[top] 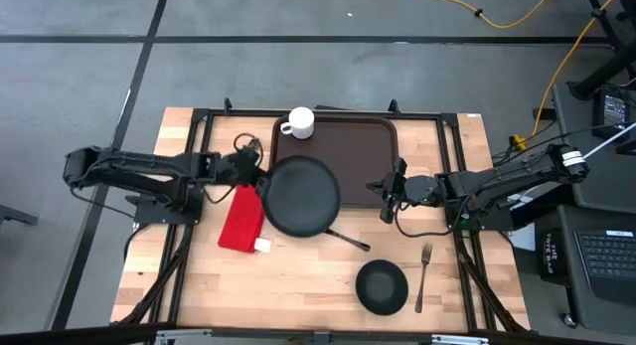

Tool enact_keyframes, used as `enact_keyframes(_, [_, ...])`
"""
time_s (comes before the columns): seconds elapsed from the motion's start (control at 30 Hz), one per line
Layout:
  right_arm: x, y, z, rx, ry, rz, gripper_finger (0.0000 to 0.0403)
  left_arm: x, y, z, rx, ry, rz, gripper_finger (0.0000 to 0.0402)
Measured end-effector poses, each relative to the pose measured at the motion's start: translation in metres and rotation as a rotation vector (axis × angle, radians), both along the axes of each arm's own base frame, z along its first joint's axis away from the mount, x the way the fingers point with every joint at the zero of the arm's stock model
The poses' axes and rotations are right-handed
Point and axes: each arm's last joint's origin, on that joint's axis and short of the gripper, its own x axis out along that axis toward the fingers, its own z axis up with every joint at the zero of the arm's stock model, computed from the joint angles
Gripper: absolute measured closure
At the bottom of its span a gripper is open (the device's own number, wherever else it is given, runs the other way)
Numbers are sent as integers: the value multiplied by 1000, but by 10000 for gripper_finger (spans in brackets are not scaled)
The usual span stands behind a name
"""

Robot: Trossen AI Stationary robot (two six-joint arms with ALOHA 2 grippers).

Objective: Set up tray
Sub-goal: Put the black plate on the brown serving tray

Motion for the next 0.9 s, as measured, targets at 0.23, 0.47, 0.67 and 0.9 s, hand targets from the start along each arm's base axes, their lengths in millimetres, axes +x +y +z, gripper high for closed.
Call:
enact_keyframes(0.23, [0,0,0,0,0,0,396,-6,37,5,-6,-57,32,398])
enact_keyframes(0.47, [0,0,0,0,0,0,396,-13,47,2,-11,-27,77,398])
enact_keyframes(0.67, [0,0,0,0,0,0,396,-12,52,-3,-3,11,118,398])
enact_keyframes(0.9, [0,0,0,1,0,-1,396,-4,57,-20,-45,88,129,398])
